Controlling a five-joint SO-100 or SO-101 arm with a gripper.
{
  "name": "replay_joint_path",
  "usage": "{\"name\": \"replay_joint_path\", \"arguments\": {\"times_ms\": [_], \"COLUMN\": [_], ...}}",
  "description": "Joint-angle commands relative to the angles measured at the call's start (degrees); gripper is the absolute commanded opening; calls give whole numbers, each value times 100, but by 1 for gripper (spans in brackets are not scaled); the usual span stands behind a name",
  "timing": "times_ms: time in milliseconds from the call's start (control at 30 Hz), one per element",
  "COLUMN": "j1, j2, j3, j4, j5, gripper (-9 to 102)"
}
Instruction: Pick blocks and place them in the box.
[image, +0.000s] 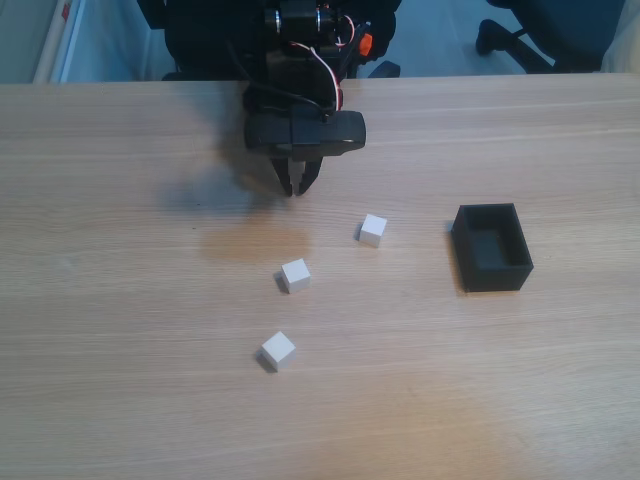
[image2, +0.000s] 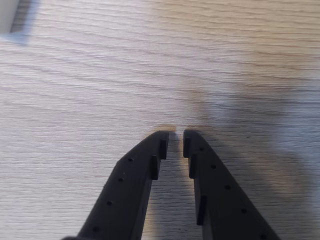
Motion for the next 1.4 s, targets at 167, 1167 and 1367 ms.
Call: {"name": "replay_joint_path", "arguments": {"times_ms": [167,1167,1367], "j1": [-62,-1661,-1758], "j2": [158,-3841,-4632], "j3": [264,-3437,-3911], "j4": [325,-35,-422], "j5": [35,2452,2575], "gripper": [2,25,25]}}
